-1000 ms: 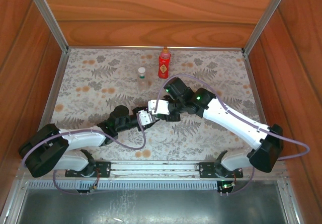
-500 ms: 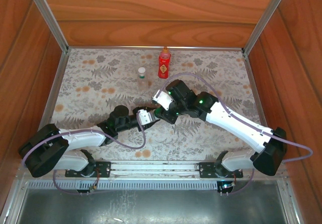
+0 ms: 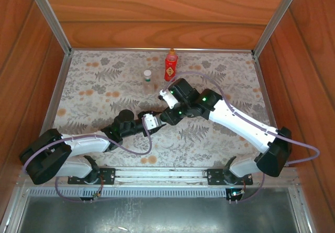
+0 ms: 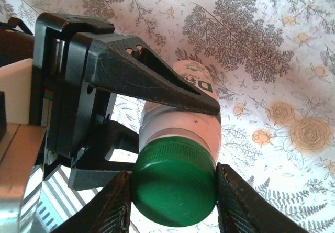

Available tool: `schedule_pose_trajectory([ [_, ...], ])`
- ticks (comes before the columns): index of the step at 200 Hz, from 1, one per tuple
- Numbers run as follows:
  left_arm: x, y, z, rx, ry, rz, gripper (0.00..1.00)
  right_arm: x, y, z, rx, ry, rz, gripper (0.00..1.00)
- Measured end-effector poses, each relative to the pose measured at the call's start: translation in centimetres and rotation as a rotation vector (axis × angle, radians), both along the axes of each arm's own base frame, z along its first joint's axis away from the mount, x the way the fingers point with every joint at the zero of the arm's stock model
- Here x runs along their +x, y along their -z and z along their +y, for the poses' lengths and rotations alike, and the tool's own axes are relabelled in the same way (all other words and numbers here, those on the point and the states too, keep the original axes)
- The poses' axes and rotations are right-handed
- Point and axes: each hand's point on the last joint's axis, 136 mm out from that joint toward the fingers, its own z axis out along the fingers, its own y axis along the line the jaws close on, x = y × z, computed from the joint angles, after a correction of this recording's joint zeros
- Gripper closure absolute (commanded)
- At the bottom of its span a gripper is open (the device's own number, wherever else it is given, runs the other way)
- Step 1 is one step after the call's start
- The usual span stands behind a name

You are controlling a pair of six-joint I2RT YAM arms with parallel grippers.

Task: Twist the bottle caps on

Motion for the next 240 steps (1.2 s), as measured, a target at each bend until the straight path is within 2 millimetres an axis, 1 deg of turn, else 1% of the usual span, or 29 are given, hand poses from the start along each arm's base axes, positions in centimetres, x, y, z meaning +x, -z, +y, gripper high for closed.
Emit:
schedule_pose_trajectory([
  [16,0.0,0.0,0.0,0.002,-0.003,0.000,0.48,0.0,0.0,0.0,0.000,0.001,0.000,0.64],
  [20,0.1,0.0,0.0,0.002,-0.004,0.000,0.48,0.0,-0.1,0.0,0.003,-0.006,-0.006,0.60],
  [35,0.1,-0.2,0.0,-0.005,-0.005,-0.006,0.48,-0.1,-0.4,0.0,0.020,-0.036,-0.035,0.53],
  [49,0.2,-0.7,0.0,-0.022,-0.007,-0.013,0.48,-0.2,-1.1,-0.3,0.047,-0.056,-0.076,0.42],
  [61,0.3,-0.8,0.1,-0.033,-0.008,0.002,0.48,-0.2,-2.4,-0.9,0.087,-0.071,-0.136,0.34],
  [71,0.5,-1.0,0.4,-0.049,-0.010,0.021,0.48,-0.3,-3.9,-1.6,0.136,-0.078,-0.200,0.31],
  [91,0.6,-1.5,0.7,-0.086,0.000,0.066,0.48,-0.7,-6.3,-2.5,0.251,-0.095,-0.326,0.30],
  [107,0.5,-2.0,0.6,-0.110,0.022,0.095,0.48,-1.3,-7.0,-2.8,0.332,-0.114,-0.402,0.31],
  [121,0.2,-2.4,0.3,-0.128,0.044,0.114,0.48,-1.5,-6.7,-2.6,0.381,-0.134,-0.446,0.31],
  [146,-0.3,-3.1,-0.2,-0.151,0.082,0.135,0.48,-1.7,-5.5,-1.9,0.415,-0.171,-0.463,0.31],
  [183,-0.5,-3.9,-0.5,-0.167,0.111,0.137,0.48,-1.6,-5.3,-0.4,0.474,-0.212,-0.472,0.32],
  [212,-0.6,-4.1,-0.7,-0.171,0.121,0.135,0.48,-1.2,-4.6,0.7,0.482,-0.230,-0.461,0.40],
  [240,-0.7,-4.1,-0.7,-0.171,0.125,0.136,0.47,-0.6,-4.0,1.1,0.475,-0.231,-0.459,0.55],
])
